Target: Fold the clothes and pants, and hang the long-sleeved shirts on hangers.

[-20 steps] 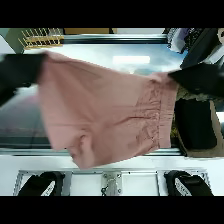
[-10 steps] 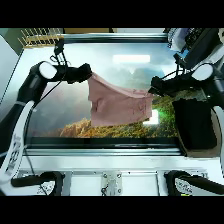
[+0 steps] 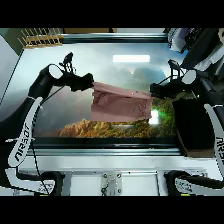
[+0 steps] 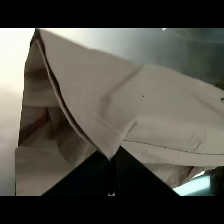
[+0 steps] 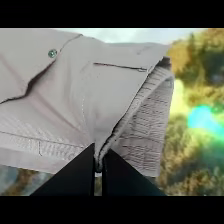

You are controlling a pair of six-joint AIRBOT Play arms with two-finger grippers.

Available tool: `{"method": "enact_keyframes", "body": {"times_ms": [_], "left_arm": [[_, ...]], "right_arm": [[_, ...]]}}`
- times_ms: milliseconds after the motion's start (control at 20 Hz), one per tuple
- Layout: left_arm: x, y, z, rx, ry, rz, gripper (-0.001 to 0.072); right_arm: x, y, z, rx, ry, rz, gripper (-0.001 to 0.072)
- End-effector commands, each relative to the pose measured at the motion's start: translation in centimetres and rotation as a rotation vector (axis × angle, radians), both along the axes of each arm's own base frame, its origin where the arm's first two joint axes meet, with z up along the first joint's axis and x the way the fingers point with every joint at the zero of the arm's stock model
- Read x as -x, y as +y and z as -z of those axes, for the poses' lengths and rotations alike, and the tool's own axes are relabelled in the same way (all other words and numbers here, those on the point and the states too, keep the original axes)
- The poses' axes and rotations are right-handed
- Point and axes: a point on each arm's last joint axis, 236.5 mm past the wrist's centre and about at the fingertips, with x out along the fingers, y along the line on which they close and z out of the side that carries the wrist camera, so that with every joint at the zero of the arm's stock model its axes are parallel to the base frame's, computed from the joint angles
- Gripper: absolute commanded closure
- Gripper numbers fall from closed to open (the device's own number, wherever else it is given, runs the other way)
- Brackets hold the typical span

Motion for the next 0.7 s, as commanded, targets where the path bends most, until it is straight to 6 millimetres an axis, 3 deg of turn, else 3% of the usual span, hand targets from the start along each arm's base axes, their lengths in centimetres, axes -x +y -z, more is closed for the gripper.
{"method": "enact_keyframes", "body": {"times_ms": [0,150,300,450,650], "left_arm": [[3.0,-0.2,5.3,-0.03,0.073,-0.009,0.07],[5.2,-1.0,8.7,-0.057,0.104,-0.002,0.07],[6.0,-0.4,10.6,-0.071,0.119,-0.025,0.07],[6.9,0.5,11.5,-0.075,0.167,-0.032,0.07],[7.8,0.4,10.9,-0.072,0.189,-0.009,0.0699]], "right_arm": [[1.6,-0.3,3.2,0.053,0.05,-0.019,0.0699],[3.1,0.8,5.7,0.057,0.088,-0.038,0.0699],[4.9,1.5,7.5,0.064,0.139,-0.064,0.0698],[5.8,2.1,8.0,0.051,0.167,-0.072,0.0697],[6.5,2.5,7.8,0.033,0.19,-0.076,0.0697]]}}
